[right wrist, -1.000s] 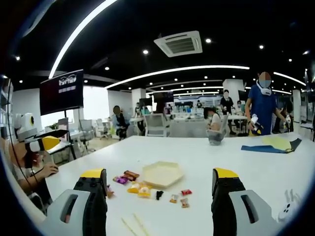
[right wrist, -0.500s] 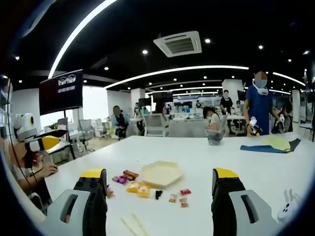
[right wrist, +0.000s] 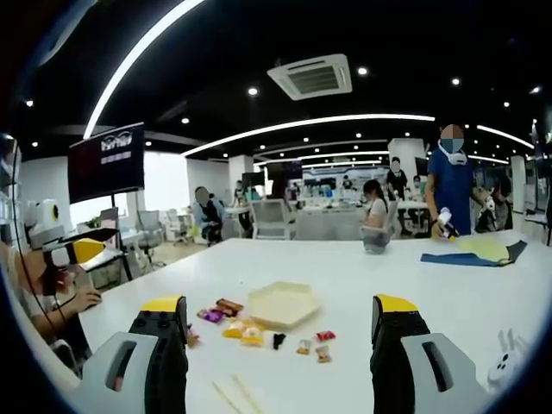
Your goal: Place the target food into the container with the food tongs after gripping and lifting it, then release it inside without dropping or visibly crushing the food.
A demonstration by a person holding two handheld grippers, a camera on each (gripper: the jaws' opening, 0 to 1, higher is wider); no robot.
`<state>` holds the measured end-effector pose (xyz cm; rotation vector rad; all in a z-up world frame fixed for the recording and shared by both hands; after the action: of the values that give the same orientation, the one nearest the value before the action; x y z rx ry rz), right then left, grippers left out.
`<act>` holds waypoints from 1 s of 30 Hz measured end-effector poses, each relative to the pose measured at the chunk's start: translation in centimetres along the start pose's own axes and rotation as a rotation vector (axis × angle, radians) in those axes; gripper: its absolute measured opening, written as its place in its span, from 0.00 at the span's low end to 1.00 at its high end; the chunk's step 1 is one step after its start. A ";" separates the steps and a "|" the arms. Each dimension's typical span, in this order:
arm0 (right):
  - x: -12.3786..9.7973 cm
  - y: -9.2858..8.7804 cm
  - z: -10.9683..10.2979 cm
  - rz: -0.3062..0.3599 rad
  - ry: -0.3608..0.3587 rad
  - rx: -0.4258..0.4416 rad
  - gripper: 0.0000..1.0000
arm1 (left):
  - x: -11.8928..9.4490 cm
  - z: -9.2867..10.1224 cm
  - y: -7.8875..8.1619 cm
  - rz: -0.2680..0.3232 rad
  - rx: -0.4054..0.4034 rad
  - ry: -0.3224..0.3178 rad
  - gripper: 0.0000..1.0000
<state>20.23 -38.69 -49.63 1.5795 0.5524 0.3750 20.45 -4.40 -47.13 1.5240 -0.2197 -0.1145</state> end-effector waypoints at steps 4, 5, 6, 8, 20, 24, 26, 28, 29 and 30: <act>0.0 0.0 0.0 0.002 0.000 0.001 0.90 | 0.0 0.1 0.0 0.000 0.002 -0.003 0.99; -0.1 -0.1 0.0 0.001 -0.001 0.002 0.90 | 0.0 0.1 0.0 0.000 0.002 -0.004 0.99; -0.1 -0.1 0.0 0.000 -0.001 0.002 0.90 | 0.0 0.1 0.0 0.001 0.002 -0.005 0.99; -0.1 -0.1 0.0 0.001 -0.002 0.001 0.90 | 0.0 0.1 0.0 0.000 0.001 -0.004 0.99; -0.2 0.0 0.0 0.000 -0.001 0.001 0.90 | -0.1 0.2 0.0 0.002 -0.001 -0.006 0.99; -0.2 0.0 -0.2 -0.003 0.002 -0.001 0.90 | -0.2 0.2 0.0 0.001 -0.003 -0.003 0.99; -0.2 0.0 -0.2 -0.003 0.003 -0.001 0.90 | -0.3 0.1 -0.1 0.001 -0.005 -0.002 0.99; -0.2 0.0 -0.3 -0.005 0.003 -0.004 0.90 | -0.4 0.0 -0.1 0.002 -0.007 0.000 0.99; -0.2 0.0 -0.3 -0.005 0.004 -0.004 0.90 | -0.4 0.0 -0.1 0.001 -0.007 0.001 0.99; -0.2 0.0 -0.3 -0.006 0.004 -0.003 0.90 | -0.4 0.0 -0.1 0.001 -0.008 0.001 0.99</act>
<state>19.86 -38.54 -49.56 1.5737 0.5592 0.3746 20.08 -4.30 -47.28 1.5162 -0.2187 -0.1136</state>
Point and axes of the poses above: the point that each gripper's makers call its tool centre point, and the gripper's own axes: x roughly forward along the fingers, z roughly to its right, y roughly out of its top, the point moved 9 cm from there along -x, roughly backward along the fingers, and after that the axes turned 15 degrees about y, right-handed, at the moved point
